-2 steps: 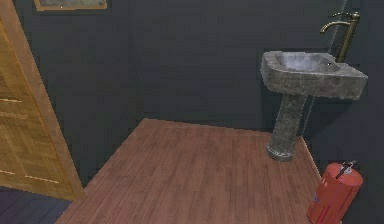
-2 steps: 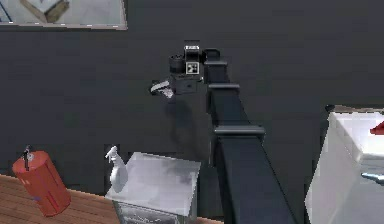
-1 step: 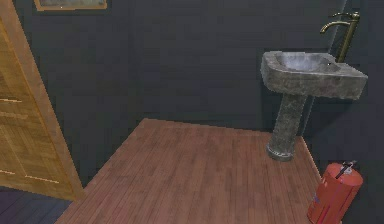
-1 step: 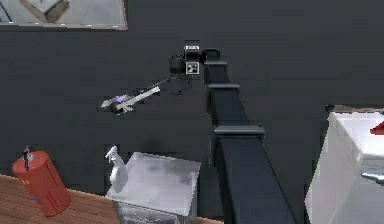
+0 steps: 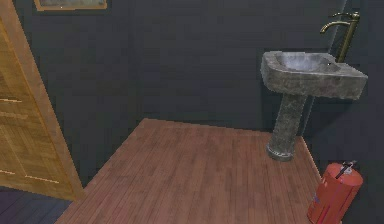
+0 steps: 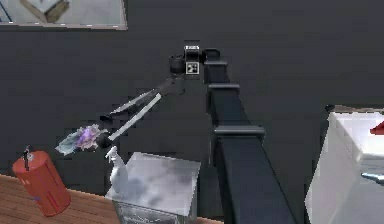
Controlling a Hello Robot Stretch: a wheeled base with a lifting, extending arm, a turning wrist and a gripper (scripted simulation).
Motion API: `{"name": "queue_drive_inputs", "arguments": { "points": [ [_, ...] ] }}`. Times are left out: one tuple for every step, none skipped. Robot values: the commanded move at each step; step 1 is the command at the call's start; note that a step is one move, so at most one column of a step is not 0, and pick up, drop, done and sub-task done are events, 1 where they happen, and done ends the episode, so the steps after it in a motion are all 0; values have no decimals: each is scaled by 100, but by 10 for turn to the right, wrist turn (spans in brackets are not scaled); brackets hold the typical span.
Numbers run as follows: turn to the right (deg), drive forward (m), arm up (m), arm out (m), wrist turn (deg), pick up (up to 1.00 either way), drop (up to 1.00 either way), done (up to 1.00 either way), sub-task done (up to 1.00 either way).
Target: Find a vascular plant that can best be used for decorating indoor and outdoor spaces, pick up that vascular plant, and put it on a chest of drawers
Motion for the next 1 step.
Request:
{"name": "queue_drive_inputs", "arguments": {
  "points": [
    [0, 0, 0, 0, -210, 0, 0, 0, 0]
  ]
}}
